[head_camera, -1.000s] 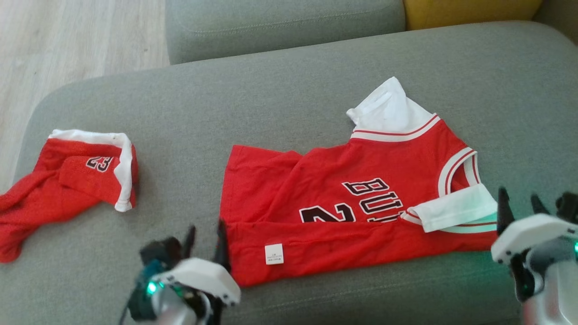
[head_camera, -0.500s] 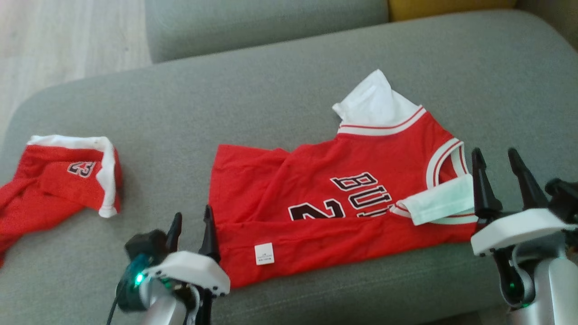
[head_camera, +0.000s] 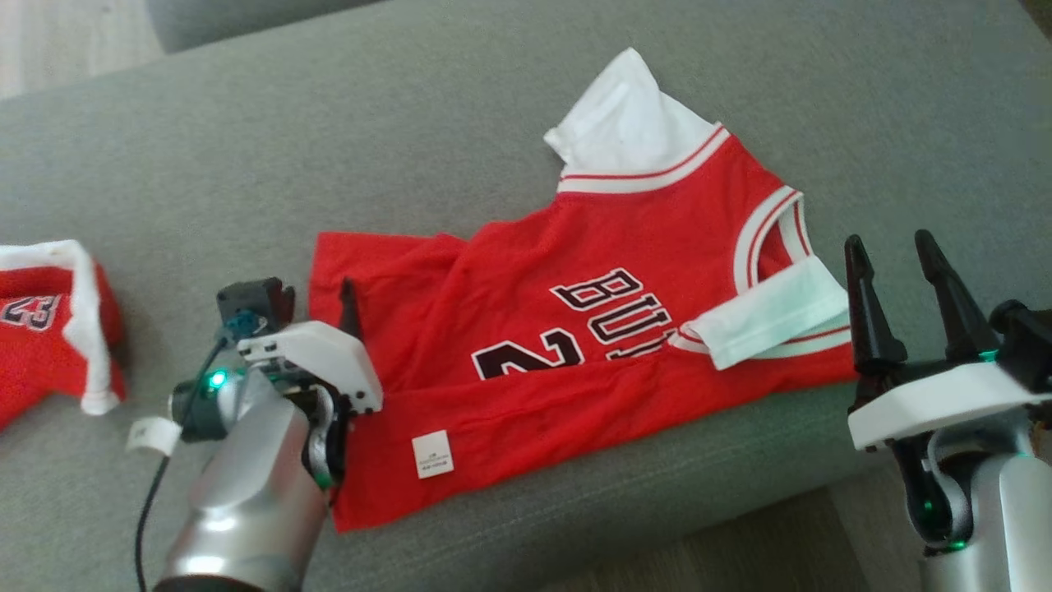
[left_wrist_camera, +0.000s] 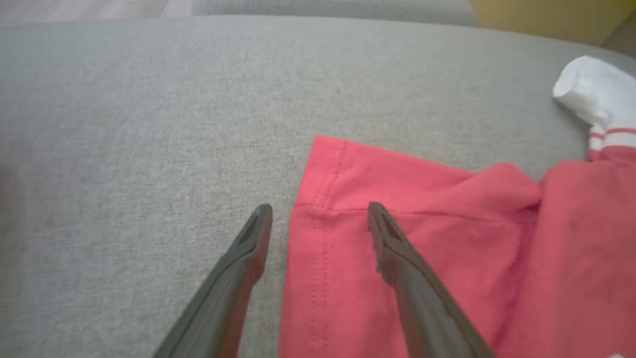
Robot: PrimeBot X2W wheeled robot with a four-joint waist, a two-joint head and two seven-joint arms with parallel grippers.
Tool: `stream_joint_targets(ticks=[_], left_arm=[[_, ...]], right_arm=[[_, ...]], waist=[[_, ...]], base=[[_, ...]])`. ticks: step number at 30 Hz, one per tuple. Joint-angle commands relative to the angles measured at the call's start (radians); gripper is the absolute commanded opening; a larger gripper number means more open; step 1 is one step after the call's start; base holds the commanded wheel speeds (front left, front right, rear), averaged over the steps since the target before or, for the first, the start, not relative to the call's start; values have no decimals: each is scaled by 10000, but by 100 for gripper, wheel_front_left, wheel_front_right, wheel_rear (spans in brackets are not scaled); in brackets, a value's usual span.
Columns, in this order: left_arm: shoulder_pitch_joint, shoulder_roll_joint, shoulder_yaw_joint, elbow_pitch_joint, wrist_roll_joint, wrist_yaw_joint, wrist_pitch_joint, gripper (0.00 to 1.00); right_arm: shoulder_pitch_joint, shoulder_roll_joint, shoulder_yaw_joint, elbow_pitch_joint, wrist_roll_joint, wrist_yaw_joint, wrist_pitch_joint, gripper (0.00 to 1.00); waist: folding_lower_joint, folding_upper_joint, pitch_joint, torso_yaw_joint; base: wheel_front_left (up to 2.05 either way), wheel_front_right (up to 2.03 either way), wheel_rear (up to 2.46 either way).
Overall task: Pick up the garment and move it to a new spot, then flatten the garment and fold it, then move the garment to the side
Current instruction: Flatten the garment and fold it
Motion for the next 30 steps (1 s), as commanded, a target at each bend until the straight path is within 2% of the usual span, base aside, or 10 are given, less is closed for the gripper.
stream_joint_targets(ticks=[1,7,8,9,10,18,22,30], left_arm=[[-558,321,288,156,87,-41,0,100],[-1193,284,304,1314,-43,-185,-109,100],[-1248,266,281,1422,-51,-225,-151,80],[-1297,248,267,1519,-63,-258,-197,36],[-1344,231,251,1597,-73,-294,-248,0],[-1508,165,459,1586,-277,-418,-591,0],[-1440,166,757,1184,-432,-425,-658,0],[-1281,73,1171,93,-378,-331,-671,0]], right_arm=[[-365,-122,250,-404,-14,-4,-141,100],[-382,-122,106,-291,18,-4,-285,100],[-382,-122,96,-263,12,-4,-299,100],[-386,-122,90,-233,8,-4,-312,100],[-390,-122,85,-201,4,-4,-323,100],[-451,-122,74,-25,-167,-4,-251,100],[-724,-122,129,64,-316,-4,-109,100],[-2468,-122,294,892,-1203,-4,772,100]], waist=[[0,0,283,-285],[0,0,400,-440],[0,0,402,-441],[0,0,402,-438],[0,0,403,-429],[0,0,377,-76],[0,0,372,320],[0,0,714,999]], base=[[0,0,0],[0,0,0],[0,0,0],[0,0,0],[0,0,0],[0,0,0],[0,0,0],[0,0,0]])
